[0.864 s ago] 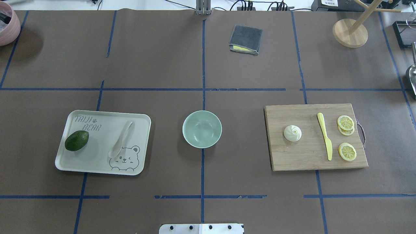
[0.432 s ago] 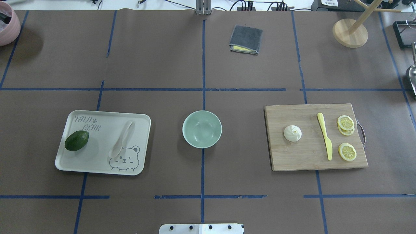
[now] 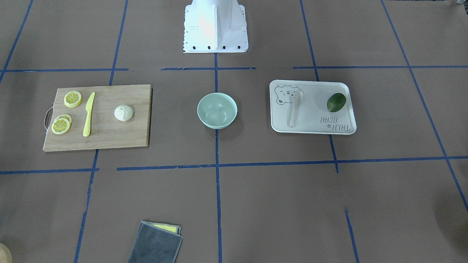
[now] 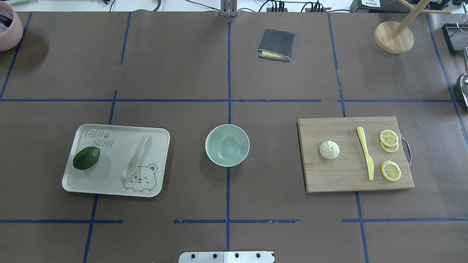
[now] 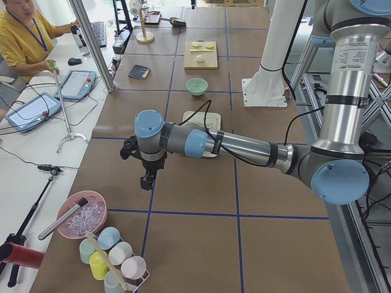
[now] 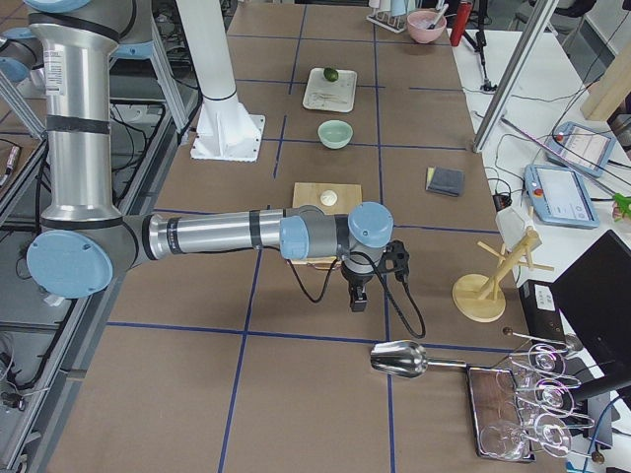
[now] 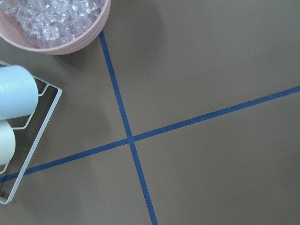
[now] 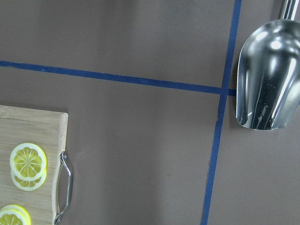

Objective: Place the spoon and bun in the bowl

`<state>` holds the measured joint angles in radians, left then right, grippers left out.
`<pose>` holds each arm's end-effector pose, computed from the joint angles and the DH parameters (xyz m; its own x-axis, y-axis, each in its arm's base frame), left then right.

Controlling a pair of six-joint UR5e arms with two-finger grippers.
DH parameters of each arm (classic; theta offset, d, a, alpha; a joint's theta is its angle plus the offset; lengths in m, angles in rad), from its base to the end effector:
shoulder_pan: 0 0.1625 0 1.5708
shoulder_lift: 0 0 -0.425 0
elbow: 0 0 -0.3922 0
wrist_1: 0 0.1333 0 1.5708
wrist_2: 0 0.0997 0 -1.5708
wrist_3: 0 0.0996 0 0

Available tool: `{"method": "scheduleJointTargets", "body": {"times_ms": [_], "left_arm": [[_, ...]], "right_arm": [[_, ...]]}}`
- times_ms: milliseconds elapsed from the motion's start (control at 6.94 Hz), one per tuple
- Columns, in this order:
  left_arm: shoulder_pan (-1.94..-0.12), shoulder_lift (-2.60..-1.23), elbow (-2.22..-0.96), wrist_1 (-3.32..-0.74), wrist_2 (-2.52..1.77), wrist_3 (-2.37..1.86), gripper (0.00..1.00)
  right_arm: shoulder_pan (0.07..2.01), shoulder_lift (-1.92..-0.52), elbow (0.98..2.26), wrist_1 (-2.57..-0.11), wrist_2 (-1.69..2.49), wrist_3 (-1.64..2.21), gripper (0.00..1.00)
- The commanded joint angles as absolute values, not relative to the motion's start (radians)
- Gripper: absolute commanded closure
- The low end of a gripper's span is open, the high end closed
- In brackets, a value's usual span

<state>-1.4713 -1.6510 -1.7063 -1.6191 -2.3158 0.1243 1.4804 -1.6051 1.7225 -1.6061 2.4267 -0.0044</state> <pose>-0.0126 -0.5364 0.5468 0.6965 0.3662 -0.6171 -0.1837 0.9223 0.3401 0.0146 -0.4829 0.5982 0.6469 -0.1252 0.7522 0.0928 0.9920 0.0853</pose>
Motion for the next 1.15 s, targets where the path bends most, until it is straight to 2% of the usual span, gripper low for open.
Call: {"method": "scheduleJointTargets", "body": {"times_ms": [0, 288, 576, 1008], "left_arm": [[-1.377, -1.648, -1.707, -1.756, -2.523, 0.12, 0.0], [-1.11, -1.684, -1.751, -1.93, -2.511, -0.193, 0.0], [-0.796, -1.747, -1.817, -2.054, -2.217, -0.58, 0.0], [-0.628, -1.809, -1.799, -2.045, -1.996, -0.718, 0.01]], "right_arm": [[1.48, -1.603, 1.724, -1.606, 2.427, -0.005, 0.0], [1.48, -1.595, 1.726, -1.606, 2.428, -0.003, 0.0], [1.474, -1.597, 1.715, -1.539, 2.43, -0.002, 0.0], [1.473, -1.597, 1.681, -1.474, 2.434, 0.0, 0.0]]}}
